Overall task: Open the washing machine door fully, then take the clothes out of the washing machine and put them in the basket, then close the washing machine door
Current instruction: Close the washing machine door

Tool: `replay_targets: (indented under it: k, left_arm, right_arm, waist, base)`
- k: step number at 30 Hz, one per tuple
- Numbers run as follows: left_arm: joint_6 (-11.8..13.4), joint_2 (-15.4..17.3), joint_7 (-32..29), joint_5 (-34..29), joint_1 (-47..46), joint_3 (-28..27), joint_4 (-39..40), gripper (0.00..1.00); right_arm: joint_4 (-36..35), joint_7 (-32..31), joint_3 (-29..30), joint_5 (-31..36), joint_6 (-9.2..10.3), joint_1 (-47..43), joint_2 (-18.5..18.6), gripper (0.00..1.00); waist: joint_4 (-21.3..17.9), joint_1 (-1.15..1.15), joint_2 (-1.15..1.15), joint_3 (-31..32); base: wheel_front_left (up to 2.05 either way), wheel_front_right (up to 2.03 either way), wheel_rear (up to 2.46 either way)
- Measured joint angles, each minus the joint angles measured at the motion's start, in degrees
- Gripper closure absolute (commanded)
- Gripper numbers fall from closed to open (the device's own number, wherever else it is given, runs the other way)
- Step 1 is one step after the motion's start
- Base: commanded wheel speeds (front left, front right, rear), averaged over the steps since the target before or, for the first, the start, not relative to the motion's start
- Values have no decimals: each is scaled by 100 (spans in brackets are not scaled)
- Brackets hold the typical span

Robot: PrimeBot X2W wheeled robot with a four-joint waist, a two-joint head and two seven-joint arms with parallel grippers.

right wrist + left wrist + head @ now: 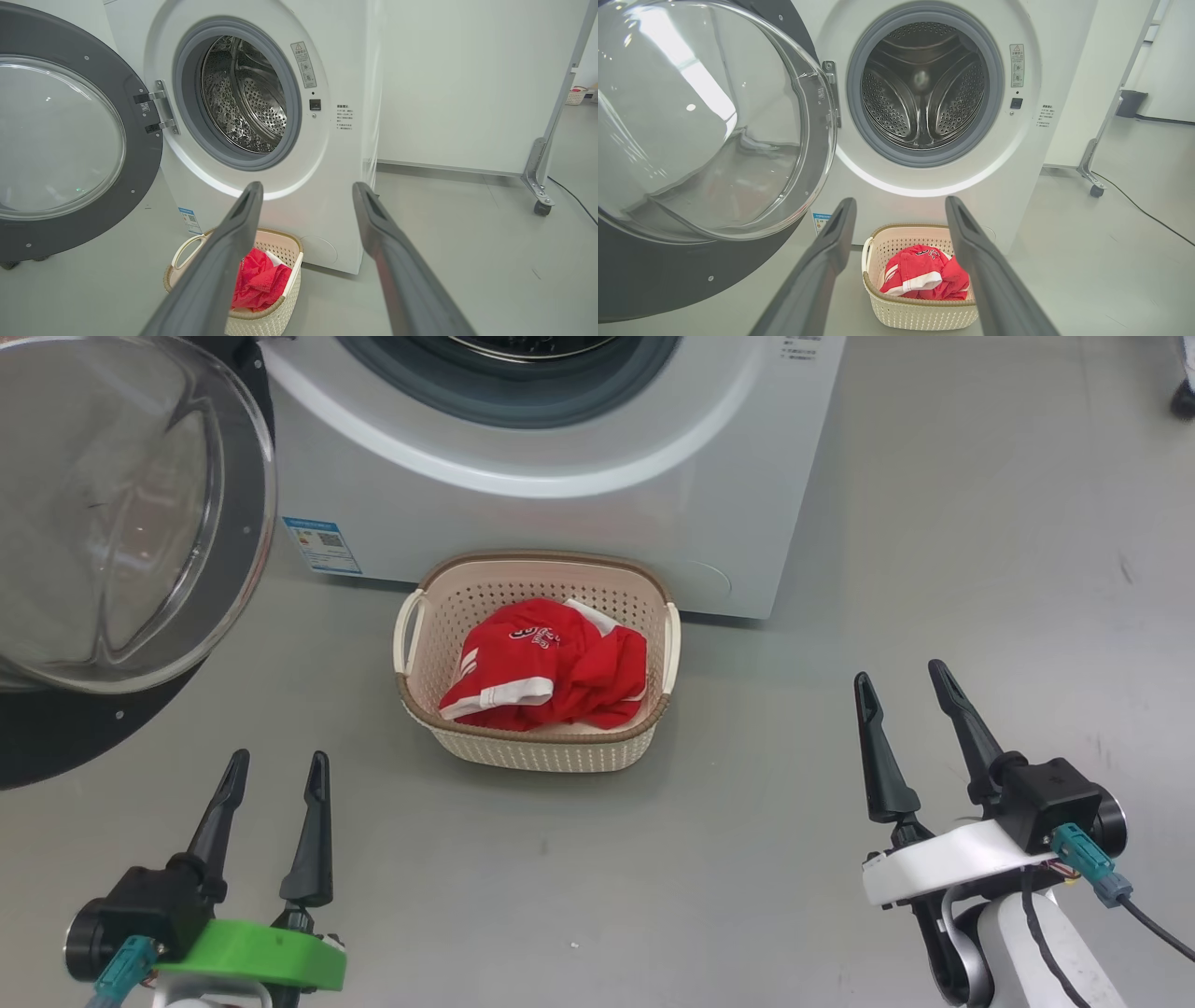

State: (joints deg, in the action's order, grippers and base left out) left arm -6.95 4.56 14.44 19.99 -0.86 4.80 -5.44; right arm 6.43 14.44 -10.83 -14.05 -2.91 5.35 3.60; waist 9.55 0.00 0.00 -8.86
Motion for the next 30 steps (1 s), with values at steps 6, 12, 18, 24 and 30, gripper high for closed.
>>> replay_targets:
  k: [6,12,18,24,30]
  left_arm:
    - [0,-21,0,0,0,-16,-29,0]
    - [0,-44,0,0,0,-31,-107,0]
    - [0,-51,0,-37,1,-35,-144,0]
    - [0,-70,0,-37,5,-41,-152,0]
    - [12,-86,0,-38,131,-247,-64,0]
  right_arm:
    - [47,0,-58,5,-21,0,32,0]
    - [124,0,-75,5,-56,-1,68,0]
    - [179,0,-113,4,-109,-2,66,0]
    - [250,0,-155,-3,-115,-8,64,0]
    - [302,-10,-379,-3,-176,-2,48,0]
  waist:
    - [336,0,0,13]
    - [777,0,0,42]
    - [1226,0,0,91]
    - [1643,0,0,162]
    - [1953,0,0,252]
  base:
    - [0,0,0]
    - [0,0,0]
    - [0,0,0]
    - [0,0,0]
    - [0,0,0]
